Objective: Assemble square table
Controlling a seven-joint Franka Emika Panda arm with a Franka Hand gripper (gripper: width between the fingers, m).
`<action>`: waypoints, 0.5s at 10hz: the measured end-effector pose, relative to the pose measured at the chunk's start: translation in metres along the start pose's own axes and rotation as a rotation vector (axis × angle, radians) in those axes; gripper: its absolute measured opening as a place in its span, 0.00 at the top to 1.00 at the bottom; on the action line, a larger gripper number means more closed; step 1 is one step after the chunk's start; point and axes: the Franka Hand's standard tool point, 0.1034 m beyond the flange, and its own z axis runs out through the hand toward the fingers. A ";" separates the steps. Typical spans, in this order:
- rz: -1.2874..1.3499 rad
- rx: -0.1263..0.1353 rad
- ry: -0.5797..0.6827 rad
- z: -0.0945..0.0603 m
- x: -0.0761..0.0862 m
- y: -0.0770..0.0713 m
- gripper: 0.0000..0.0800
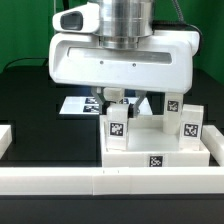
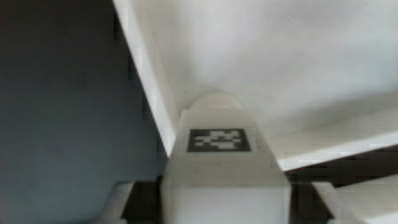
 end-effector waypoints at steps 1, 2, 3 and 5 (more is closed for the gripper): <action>0.145 0.009 -0.002 0.001 -0.001 -0.001 0.64; 0.278 0.013 -0.001 0.001 -0.001 -0.002 0.64; 0.373 0.018 -0.003 0.001 -0.001 -0.003 0.64; 0.577 0.016 -0.008 0.002 0.000 -0.004 0.64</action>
Offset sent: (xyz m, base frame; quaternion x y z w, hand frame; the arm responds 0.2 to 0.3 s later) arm -0.0014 -0.0025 -0.0047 -0.0068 -0.0010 0.2266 0.9740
